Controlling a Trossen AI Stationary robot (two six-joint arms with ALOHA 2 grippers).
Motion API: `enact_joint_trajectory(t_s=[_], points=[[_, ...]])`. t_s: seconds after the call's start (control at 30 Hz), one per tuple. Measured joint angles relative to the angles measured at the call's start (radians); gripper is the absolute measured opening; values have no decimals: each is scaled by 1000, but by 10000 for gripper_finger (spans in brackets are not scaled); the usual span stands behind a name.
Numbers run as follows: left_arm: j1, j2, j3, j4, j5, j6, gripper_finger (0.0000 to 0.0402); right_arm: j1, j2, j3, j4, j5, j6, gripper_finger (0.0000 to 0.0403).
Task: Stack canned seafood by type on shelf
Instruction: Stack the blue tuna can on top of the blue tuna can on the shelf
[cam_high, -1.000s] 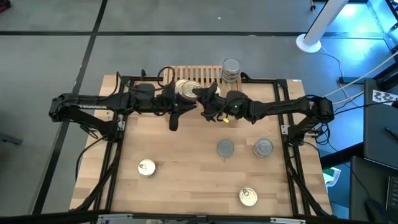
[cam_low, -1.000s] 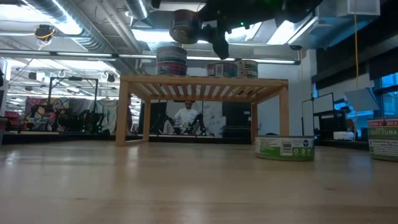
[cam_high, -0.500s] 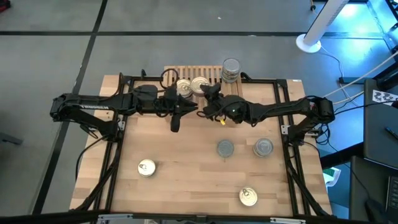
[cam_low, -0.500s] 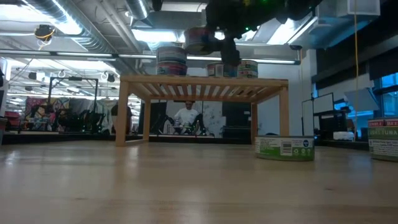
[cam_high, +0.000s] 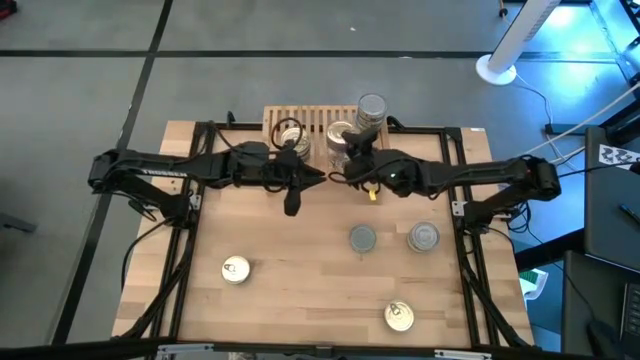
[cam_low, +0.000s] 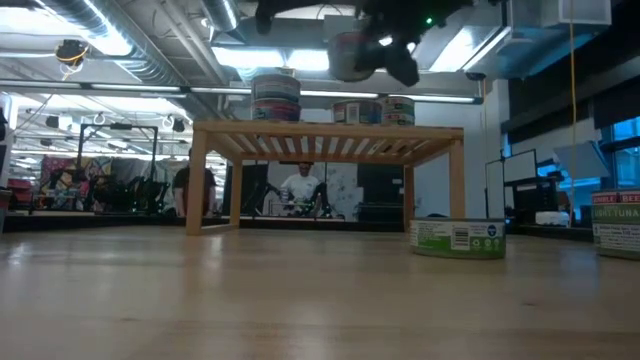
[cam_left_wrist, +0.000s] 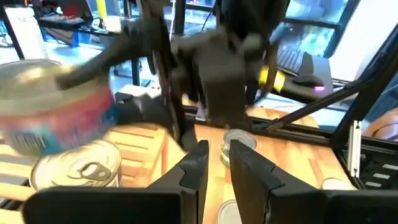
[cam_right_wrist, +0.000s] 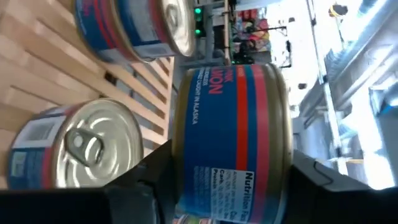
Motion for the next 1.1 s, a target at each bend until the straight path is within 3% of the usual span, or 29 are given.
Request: enact_joint_trajectory(t_s=[0.23, 0.47, 0.87, 1.1], points=[[6, 65, 0, 135, 0, 2, 60, 0, -23, 0, -130, -47, 121, 193], [20, 149, 0, 265, 2, 9, 60, 0, -24, 0, -189, -45, 130, 193], [57, 251, 0, 340, -6, 8, 60, 0, -21, 0, -241, -115, 130, 193], [74, 271, 0, 338, -72, 7, 60, 0, -21, 0, -245, -126, 127, 193]])
